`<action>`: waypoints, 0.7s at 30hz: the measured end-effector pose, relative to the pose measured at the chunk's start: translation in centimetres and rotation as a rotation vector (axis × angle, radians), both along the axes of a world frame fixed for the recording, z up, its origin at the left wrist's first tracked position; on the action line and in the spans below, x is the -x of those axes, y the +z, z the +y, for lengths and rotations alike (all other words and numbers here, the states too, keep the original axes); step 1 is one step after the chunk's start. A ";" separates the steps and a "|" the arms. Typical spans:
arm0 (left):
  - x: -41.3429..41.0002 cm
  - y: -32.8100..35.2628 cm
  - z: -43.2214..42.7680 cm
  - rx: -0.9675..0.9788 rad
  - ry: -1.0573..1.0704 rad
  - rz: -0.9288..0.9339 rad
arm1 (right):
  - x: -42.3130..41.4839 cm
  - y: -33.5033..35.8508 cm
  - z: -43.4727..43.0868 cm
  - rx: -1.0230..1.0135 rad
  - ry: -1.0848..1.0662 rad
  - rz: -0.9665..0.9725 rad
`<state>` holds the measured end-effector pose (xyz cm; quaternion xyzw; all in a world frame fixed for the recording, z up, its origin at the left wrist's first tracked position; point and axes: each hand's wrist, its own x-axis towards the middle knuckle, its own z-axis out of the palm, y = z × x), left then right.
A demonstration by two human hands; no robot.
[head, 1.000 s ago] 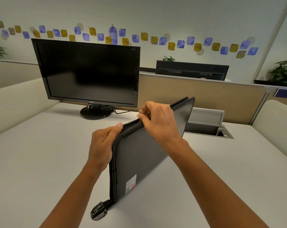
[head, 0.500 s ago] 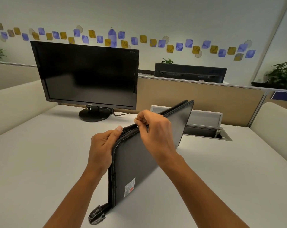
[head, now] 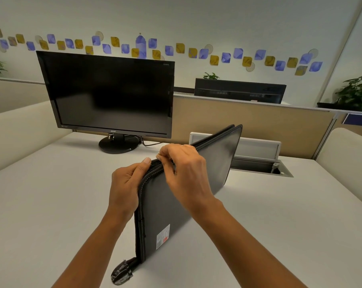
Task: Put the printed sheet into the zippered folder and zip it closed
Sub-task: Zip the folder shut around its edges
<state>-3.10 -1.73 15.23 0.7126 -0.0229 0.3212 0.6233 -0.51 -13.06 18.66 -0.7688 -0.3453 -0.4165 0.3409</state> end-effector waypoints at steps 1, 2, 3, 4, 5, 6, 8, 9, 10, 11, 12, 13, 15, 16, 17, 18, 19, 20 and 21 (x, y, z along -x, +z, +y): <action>0.0 0.0 0.0 -0.001 0.000 -0.005 | 0.0 0.0 0.0 0.000 0.002 -0.002; 0.0 0.0 0.0 -0.002 -0.002 -0.009 | 0.1 0.0 0.0 0.000 0.004 -0.002; -0.1 -0.1 -0.1 0.000 -0.005 -0.014 | 0.1 -0.1 0.0 -0.002 0.006 0.001; -0.1 -0.1 -0.1 0.006 -0.007 -0.017 | 0.2 -0.1 0.1 -0.007 0.008 0.007; -0.2 -0.1 -0.1 0.012 -0.007 -0.018 | 0.3 -0.1 0.2 -0.013 0.010 0.014; -0.3 -0.2 0.0 0.016 -0.004 -0.019 | 0.3 -0.1 0.4 -0.015 0.016 0.019; -0.4 -0.3 0.0 0.022 -0.001 -0.022 | 0.5 -0.1 0.5 0.001 0.025 0.019; -0.4 -0.3 0.1 0.022 -0.001 -0.026 | 0.5 0.0 0.6 0.014 0.024 0.012; -0.4 -0.4 0.1 0.020 -0.004 -0.034 | 0.6 0.0 0.5 0.026 0.023 0.007; -0.4 -0.5 0.1 0.020 -0.009 -0.043 | 0.6 0.0 0.5 0.033 0.024 0.004; -0.5 -0.5 0.1 0.022 -0.013 -0.050 | 0.6 0.0 0.5 0.038 0.029 0.002; -0.5 -0.6 0.1 0.025 -0.014 -0.052 | 0.7 0.0 0.5 0.042 0.034 0.000; -0.6 -0.7 0.1 0.028 -0.009 -0.047 | 0.7 0.0 0.5 0.046 0.038 -0.004; -0.7 -0.8 0.1 0.026 -0.005 -0.044 | 0.7 0.0 0.5 0.047 0.040 -0.004; -0.7 -0.8 0.1 0.023 -0.002 -0.042 | 0.7 0.0 0.5 0.048 0.040 -0.001; -0.7 -0.8 0.2 0.021 0.000 -0.040 | 0.7 0.0 0.5 0.045 0.038 0.007; -0.6 -0.7 0.1 0.024 -0.003 -0.037 | 0.6 0.0 0.5 0.031 0.038 0.028; -0.6 -0.7 0.1 0.033 -0.005 -0.033 | 0.5 0.1 0.5 0.007 0.041 0.070; -0.5 -0.6 0.0 0.043 -0.006 -0.027 | 0.4 0.2 0.4 -0.019 0.052 0.133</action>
